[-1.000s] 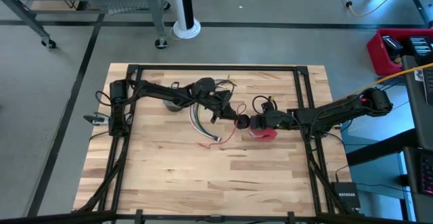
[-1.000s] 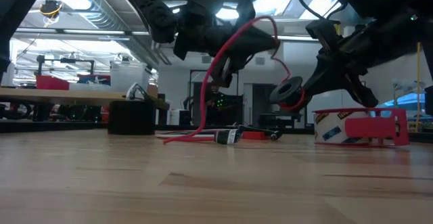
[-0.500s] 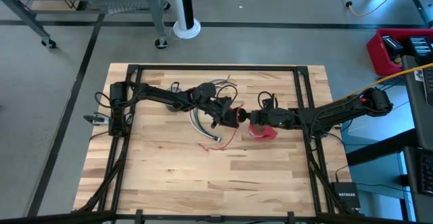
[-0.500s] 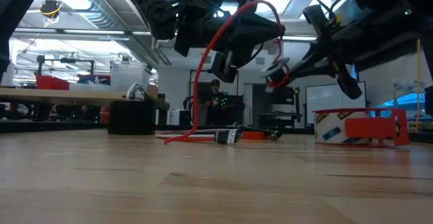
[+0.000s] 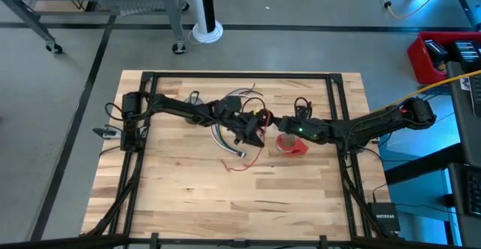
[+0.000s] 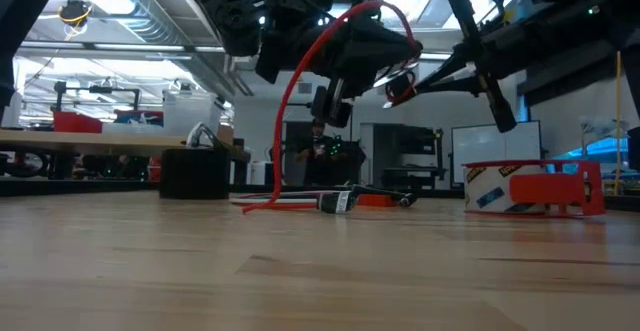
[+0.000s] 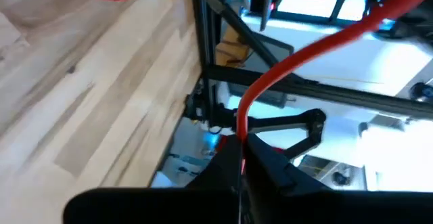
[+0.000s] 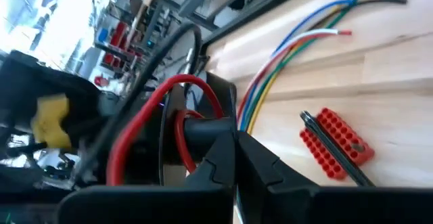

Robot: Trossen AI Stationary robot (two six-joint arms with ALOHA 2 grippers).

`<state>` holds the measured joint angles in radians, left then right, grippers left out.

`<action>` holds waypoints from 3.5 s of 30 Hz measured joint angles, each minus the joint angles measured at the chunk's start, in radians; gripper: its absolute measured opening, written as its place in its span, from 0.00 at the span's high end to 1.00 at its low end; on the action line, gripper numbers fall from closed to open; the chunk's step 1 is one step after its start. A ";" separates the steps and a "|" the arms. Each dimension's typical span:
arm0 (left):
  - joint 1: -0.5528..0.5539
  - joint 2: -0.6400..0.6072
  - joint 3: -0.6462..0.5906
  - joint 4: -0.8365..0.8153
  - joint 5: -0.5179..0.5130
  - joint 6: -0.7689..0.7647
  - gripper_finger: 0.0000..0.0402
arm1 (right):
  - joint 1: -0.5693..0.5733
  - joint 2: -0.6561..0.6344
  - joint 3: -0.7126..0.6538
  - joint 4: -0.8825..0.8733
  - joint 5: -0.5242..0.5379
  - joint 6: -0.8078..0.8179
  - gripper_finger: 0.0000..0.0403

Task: Coil cords
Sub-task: Coil the red wire onto the spool

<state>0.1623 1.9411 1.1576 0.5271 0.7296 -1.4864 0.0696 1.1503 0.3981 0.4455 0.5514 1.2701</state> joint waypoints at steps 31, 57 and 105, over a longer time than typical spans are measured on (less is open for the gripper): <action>0.015 -0.002 0.084 -0.113 -0.274 0.412 1.00 | 0.001 0.087 0.001 0.220 0.039 -0.045 0.99; -0.021 -0.027 0.099 -0.401 -0.285 0.609 1.00 | 0.002 0.049 -0.002 0.179 0.056 -0.126 0.99; -0.006 -0.104 0.097 -0.713 -0.552 0.932 1.00 | 0.002 -0.315 0.000 -0.398 -0.413 -0.122 0.99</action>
<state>0.1561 1.8370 1.2541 -0.1855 0.1778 -0.5540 0.0719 0.8355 0.3985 0.0476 0.1383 1.1477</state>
